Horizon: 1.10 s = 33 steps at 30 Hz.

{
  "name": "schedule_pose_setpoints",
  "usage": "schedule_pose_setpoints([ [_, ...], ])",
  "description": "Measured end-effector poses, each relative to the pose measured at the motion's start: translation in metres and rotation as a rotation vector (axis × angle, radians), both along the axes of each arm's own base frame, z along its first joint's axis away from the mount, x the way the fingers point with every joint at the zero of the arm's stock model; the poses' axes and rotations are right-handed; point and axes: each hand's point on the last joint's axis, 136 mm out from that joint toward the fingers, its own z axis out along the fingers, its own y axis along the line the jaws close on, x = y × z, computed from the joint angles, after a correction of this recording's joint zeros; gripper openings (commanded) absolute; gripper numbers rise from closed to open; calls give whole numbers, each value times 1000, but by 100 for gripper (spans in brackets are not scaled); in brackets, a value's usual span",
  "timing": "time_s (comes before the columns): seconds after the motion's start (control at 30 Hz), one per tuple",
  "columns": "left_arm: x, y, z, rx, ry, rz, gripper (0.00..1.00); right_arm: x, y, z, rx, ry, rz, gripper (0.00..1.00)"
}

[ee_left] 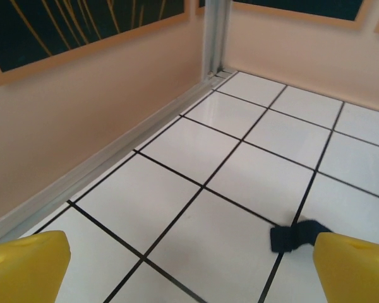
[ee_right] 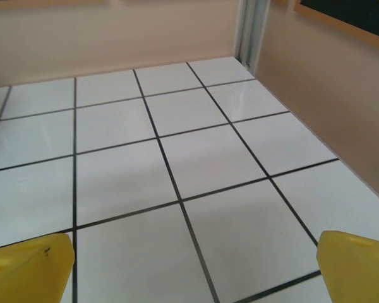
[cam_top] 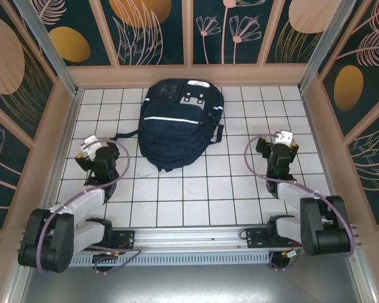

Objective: Pack the student bag

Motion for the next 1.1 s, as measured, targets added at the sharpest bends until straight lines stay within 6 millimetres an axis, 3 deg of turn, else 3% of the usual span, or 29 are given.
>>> schedule_pose_setpoints([
  [0.2,12,-12,-10,77,-28,-131,99,3,5,-9,27,-45,60,99],
  [0.37,28,-27,-2,103,-87,-247,99,5,15,-2,42,-108,123,99],
  [0.53,36,-32,-5,106,-105,-306,99,9,13,-2,46,-131,128,99],
  [0.83,40,-29,-9,93,-122,-315,99,14,15,-19,51,-110,140,99],
  [1.1,40,-20,-7,80,-134,-269,99,16,2,-17,65,-118,102,99],
])
